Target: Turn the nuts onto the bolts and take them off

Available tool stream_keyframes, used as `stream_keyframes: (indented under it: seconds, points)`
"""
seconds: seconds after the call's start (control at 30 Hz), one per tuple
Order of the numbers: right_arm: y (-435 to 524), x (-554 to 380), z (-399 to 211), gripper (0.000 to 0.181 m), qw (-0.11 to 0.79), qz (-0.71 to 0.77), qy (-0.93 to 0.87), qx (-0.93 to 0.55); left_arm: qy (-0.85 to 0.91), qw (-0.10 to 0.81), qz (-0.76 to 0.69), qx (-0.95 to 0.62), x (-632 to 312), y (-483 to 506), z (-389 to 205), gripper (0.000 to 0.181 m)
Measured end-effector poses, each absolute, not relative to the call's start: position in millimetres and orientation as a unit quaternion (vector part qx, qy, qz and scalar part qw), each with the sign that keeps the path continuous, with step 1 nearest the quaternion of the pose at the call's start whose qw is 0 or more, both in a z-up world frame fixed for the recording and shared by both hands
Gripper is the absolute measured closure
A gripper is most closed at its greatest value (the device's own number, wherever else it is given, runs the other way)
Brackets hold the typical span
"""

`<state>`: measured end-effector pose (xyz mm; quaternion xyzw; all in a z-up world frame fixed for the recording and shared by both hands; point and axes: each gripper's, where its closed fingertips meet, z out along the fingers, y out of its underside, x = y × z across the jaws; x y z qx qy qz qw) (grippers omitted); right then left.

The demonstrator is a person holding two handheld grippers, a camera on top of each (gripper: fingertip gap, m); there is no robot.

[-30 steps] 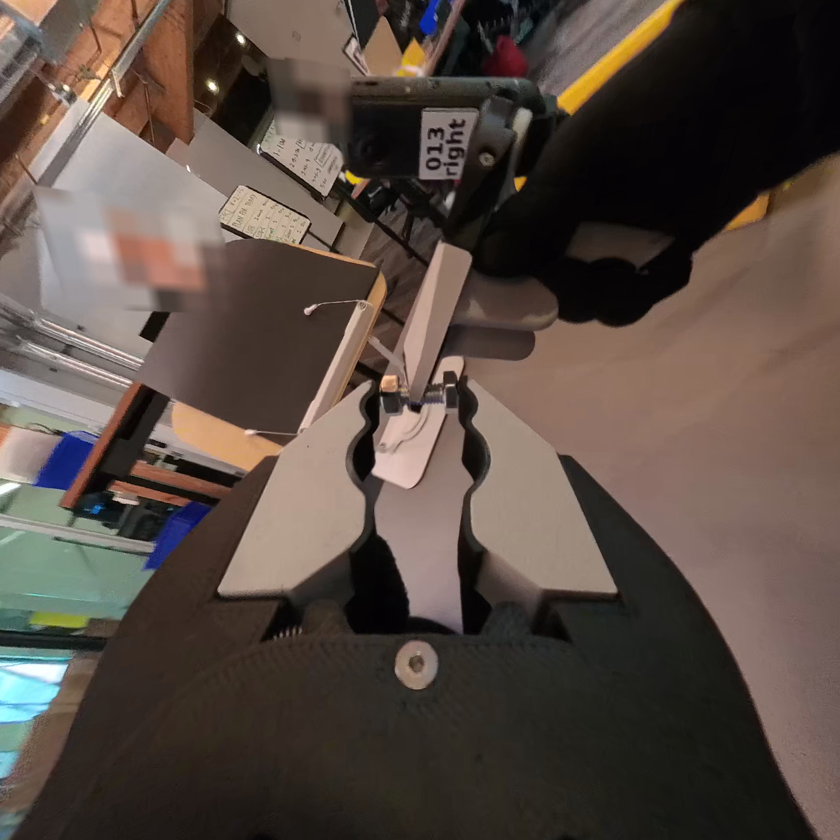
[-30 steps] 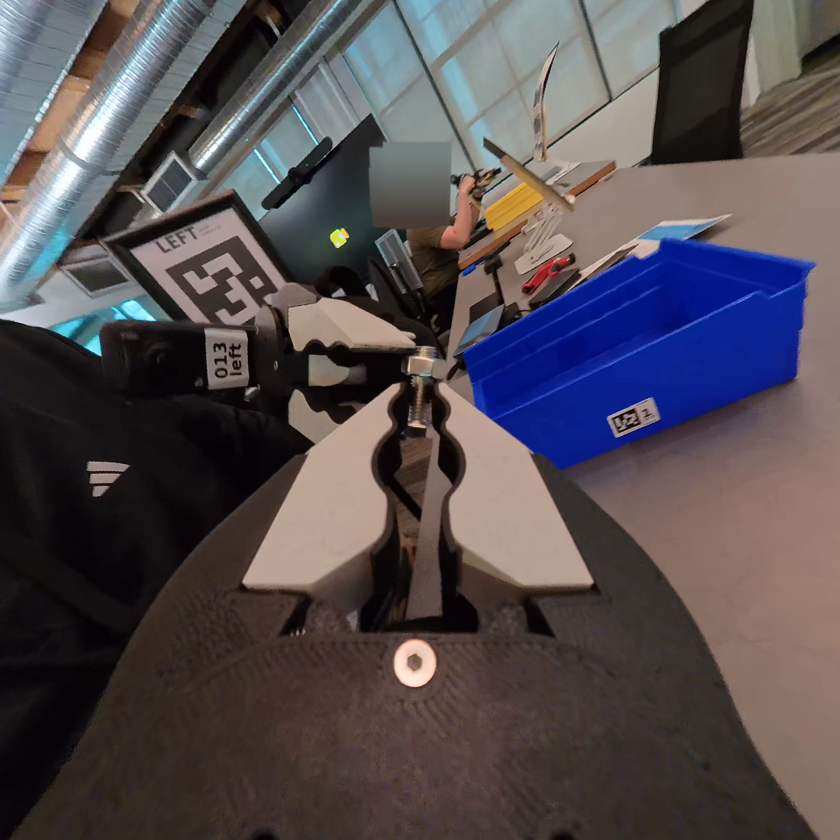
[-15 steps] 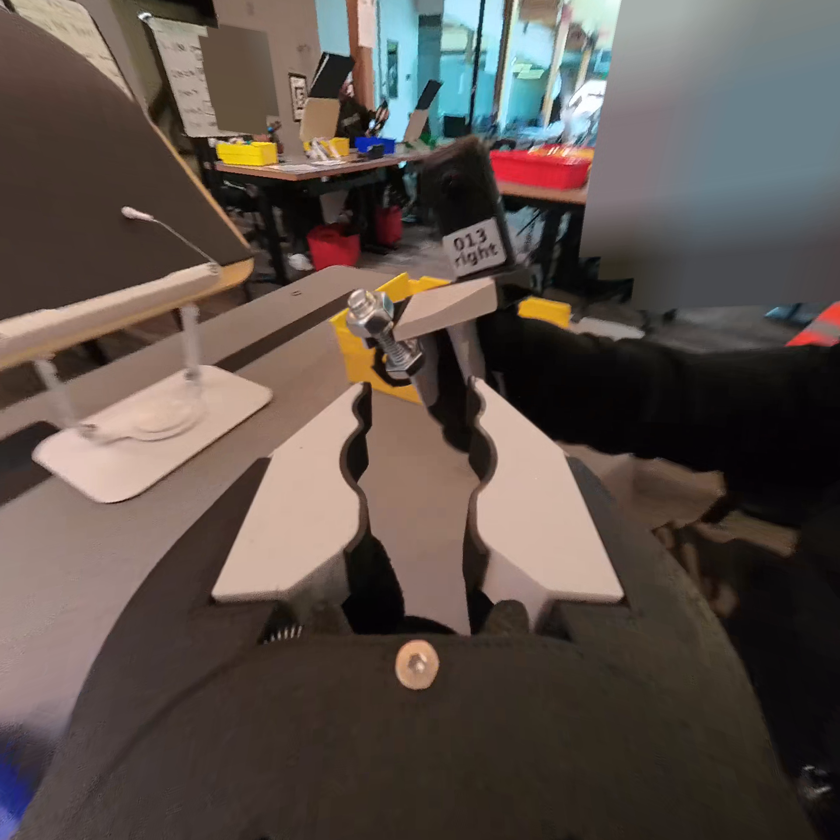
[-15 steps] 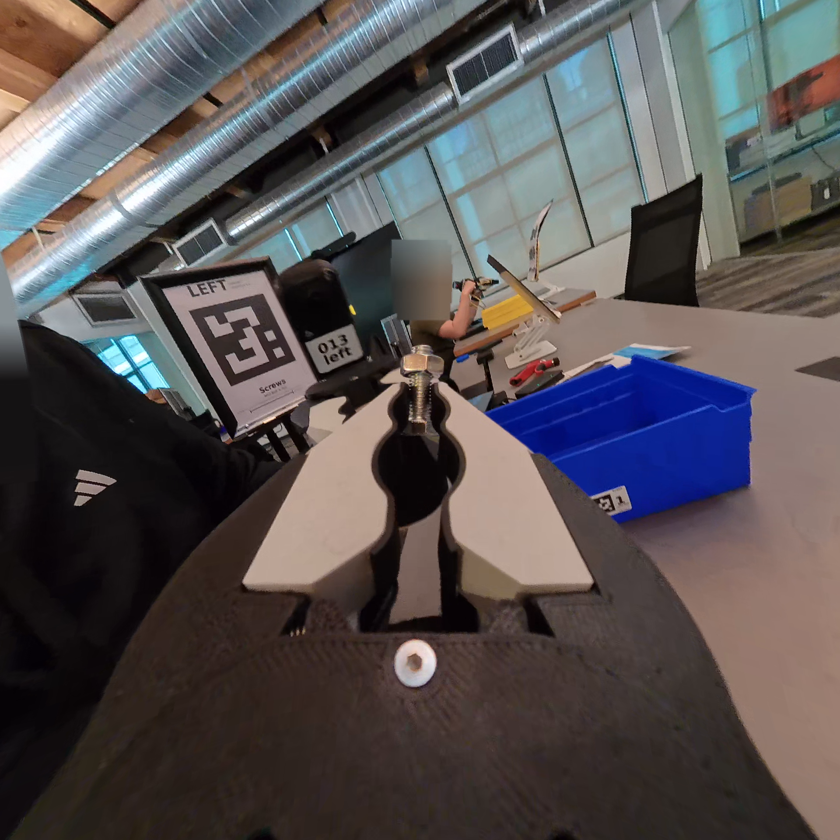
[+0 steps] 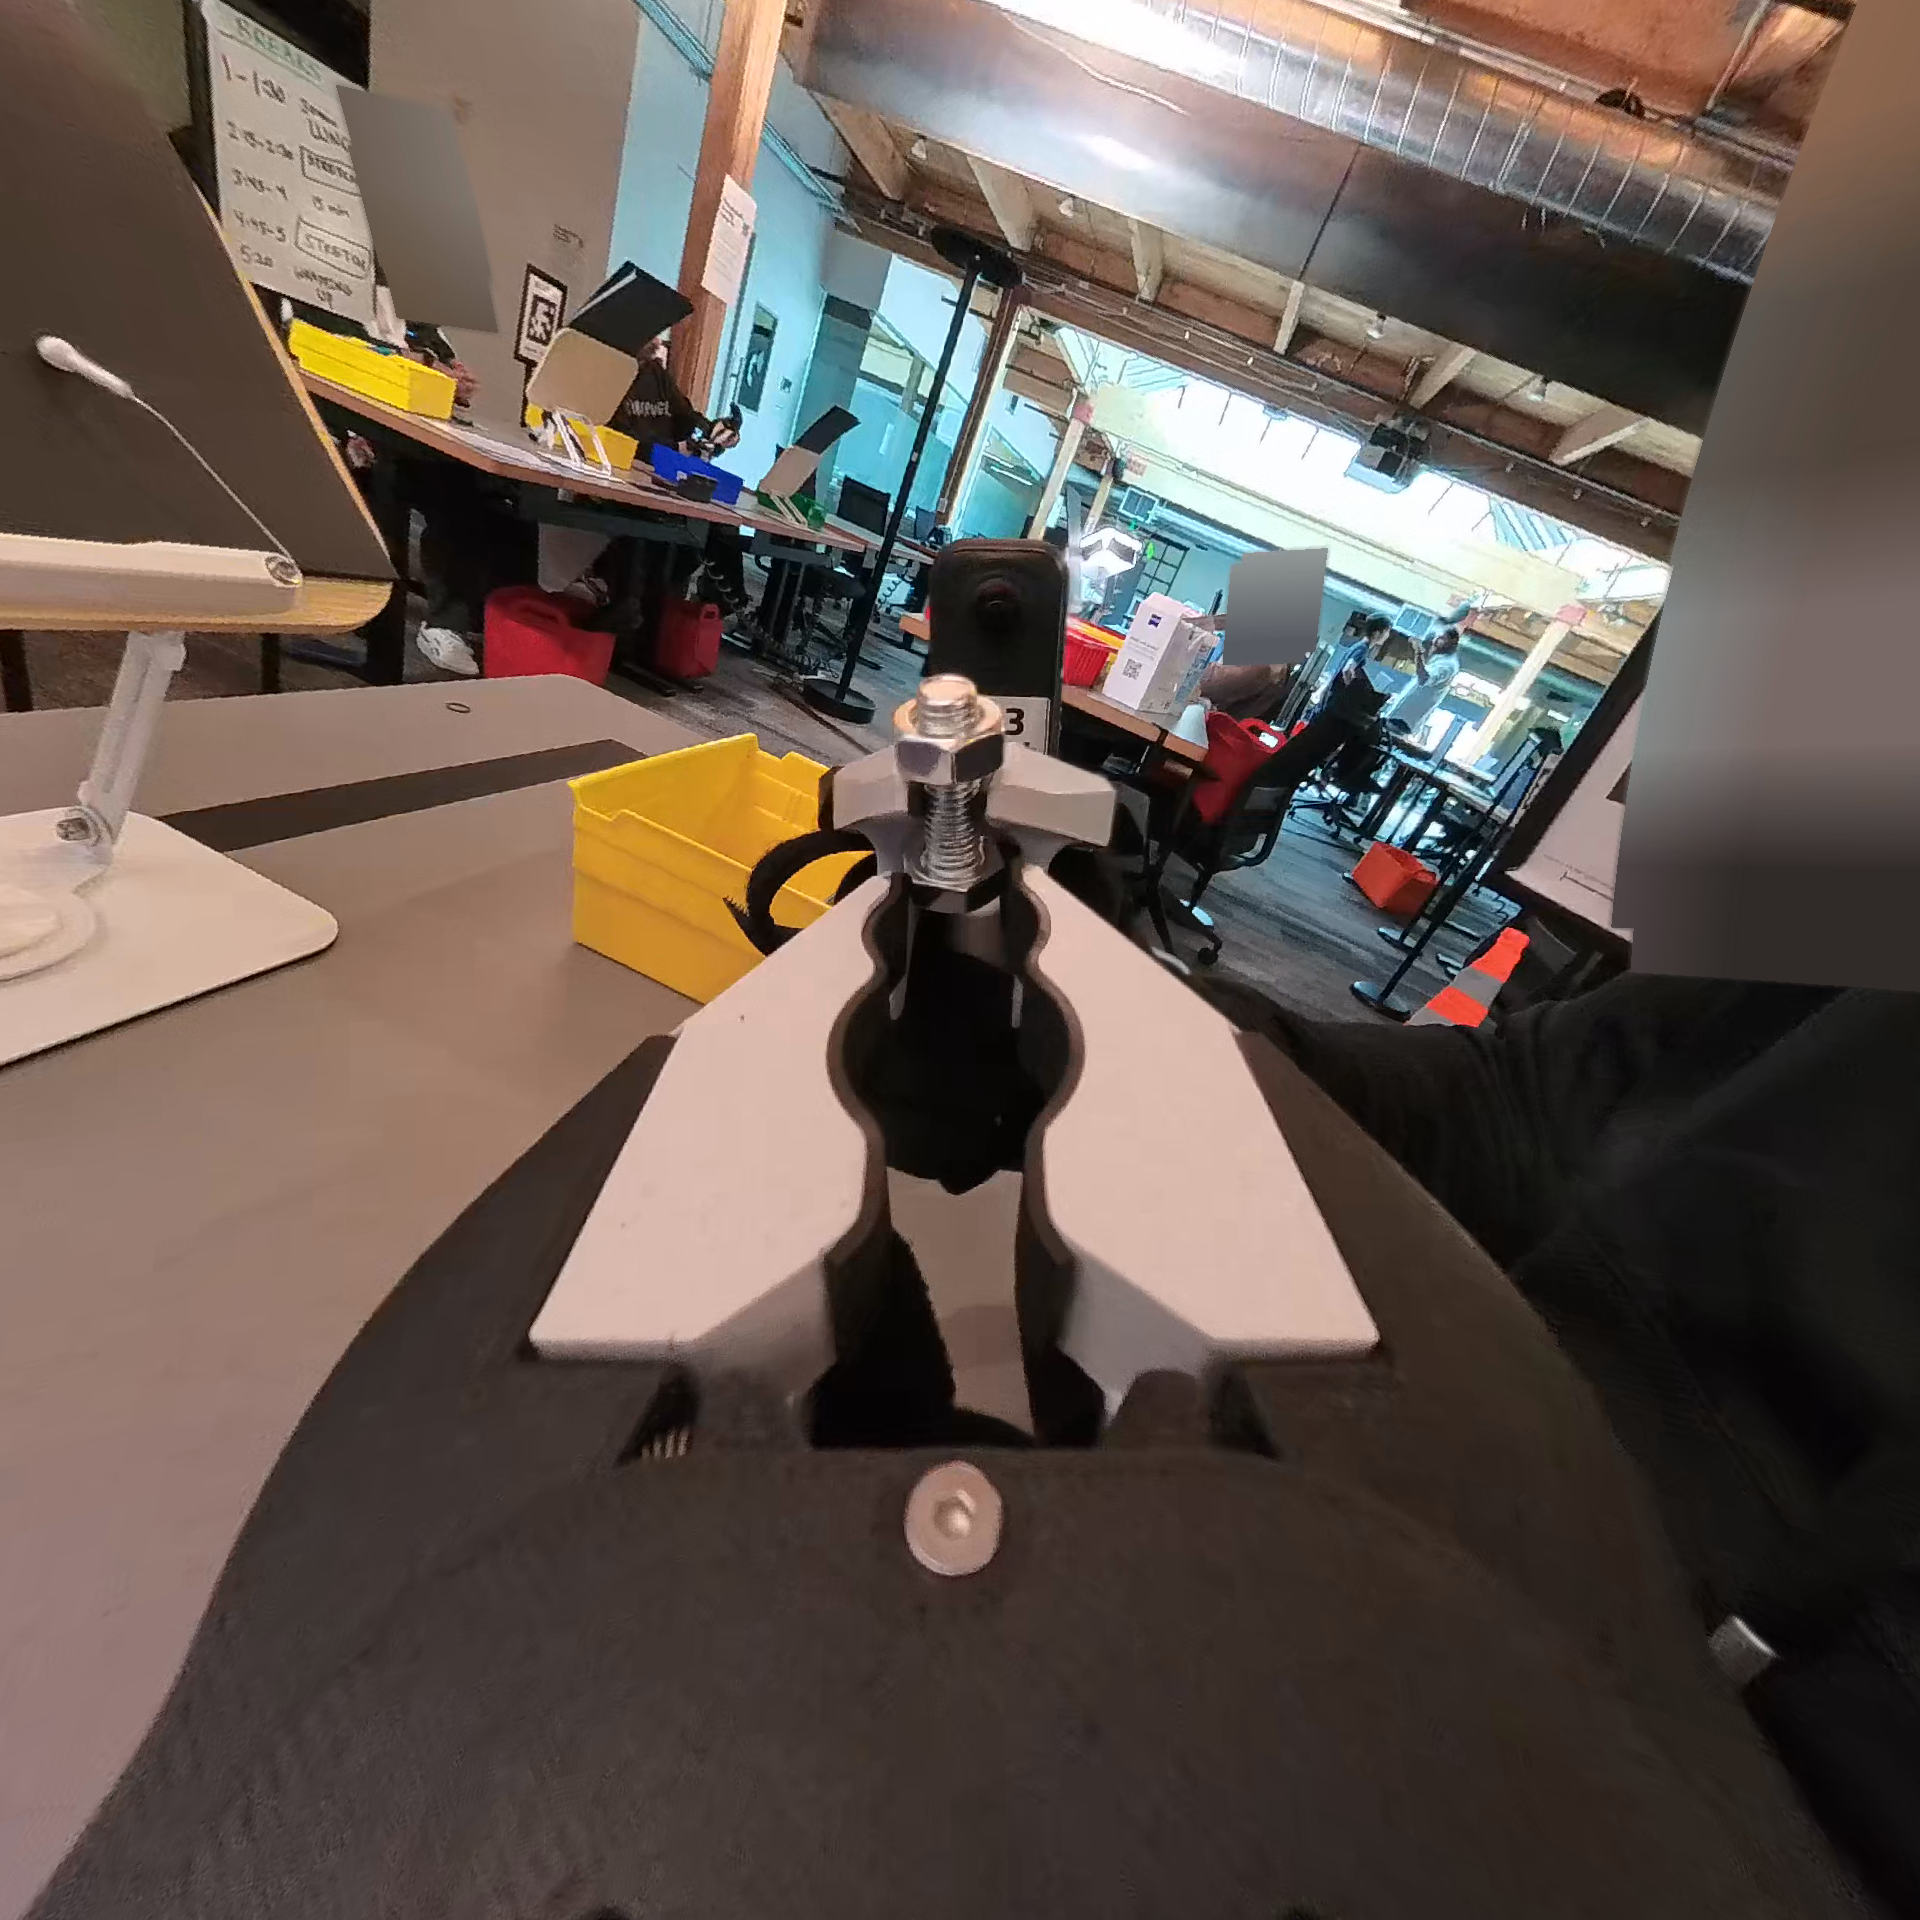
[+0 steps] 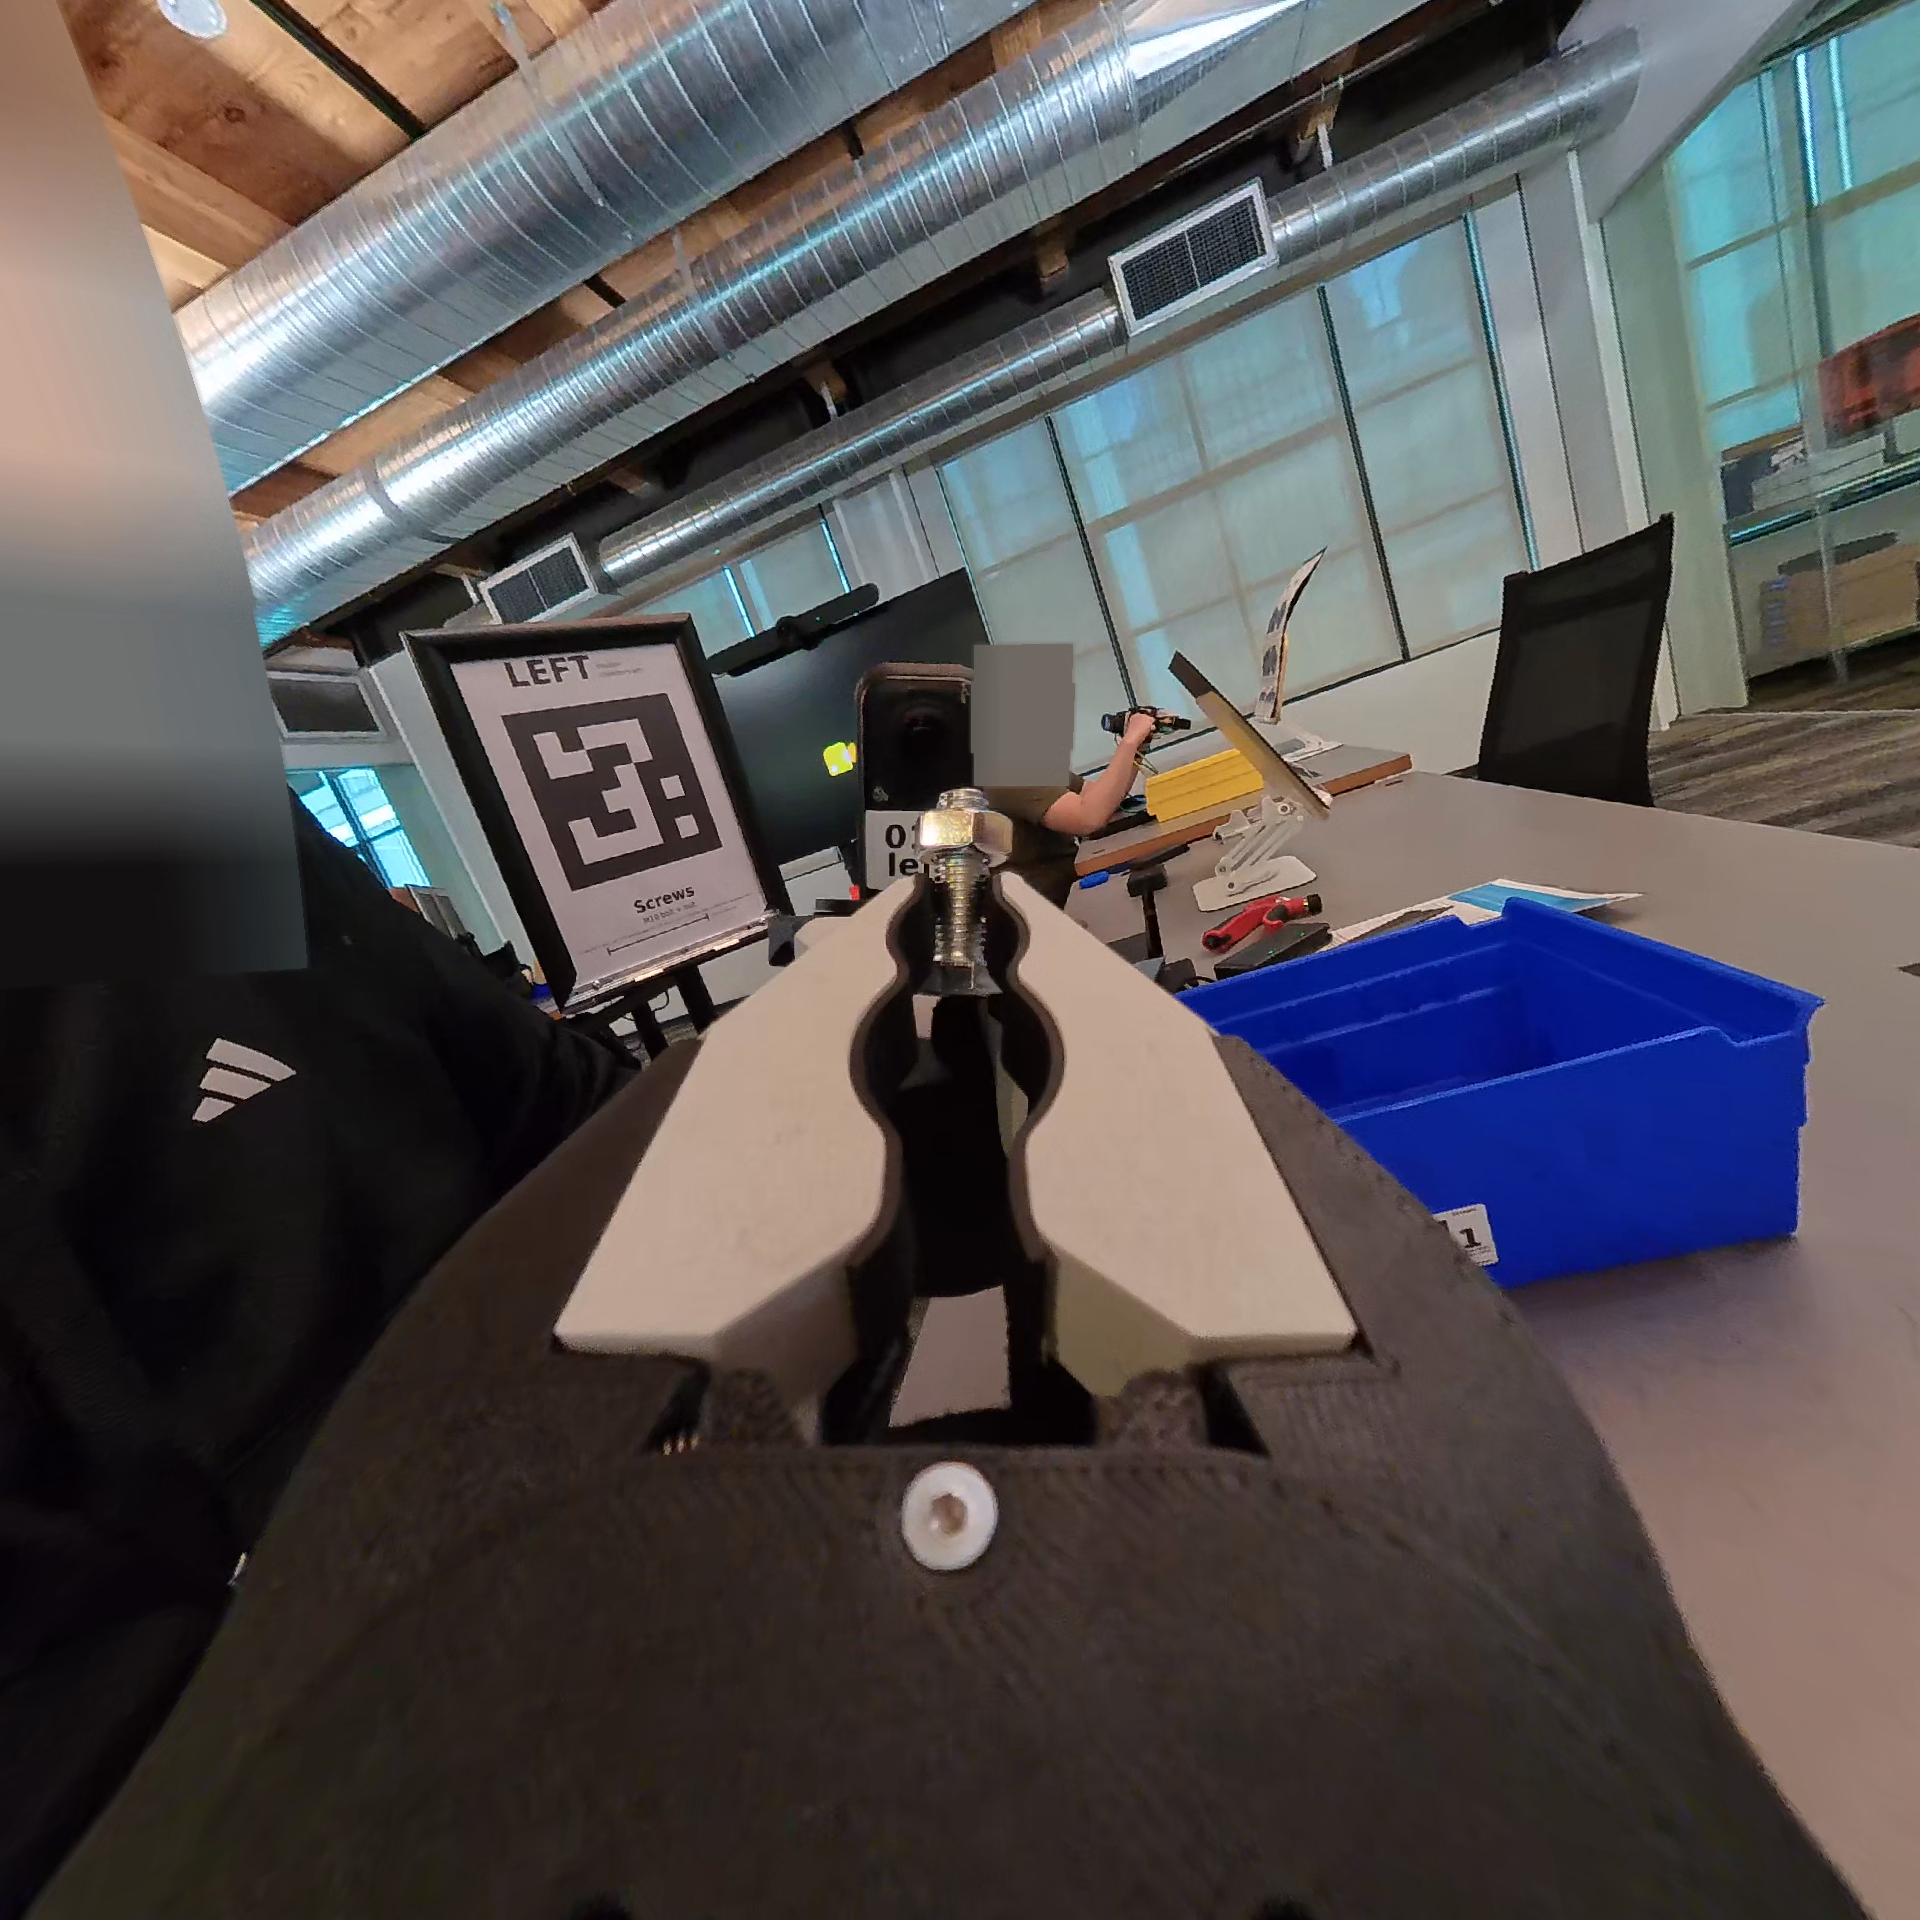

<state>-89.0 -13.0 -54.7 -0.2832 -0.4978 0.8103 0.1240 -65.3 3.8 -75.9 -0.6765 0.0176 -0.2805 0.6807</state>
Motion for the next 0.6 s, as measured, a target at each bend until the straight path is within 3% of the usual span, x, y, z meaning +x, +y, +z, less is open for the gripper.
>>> stream_keyframes:
  seconds: [0.6]
  points:
    - [-11.6,-81.6,-56.7,0.174,0.103,0.819,-0.497,-0.267,0.084,0.657,-0.177,-0.728,-64.4,1.6,-80.9,0.166]
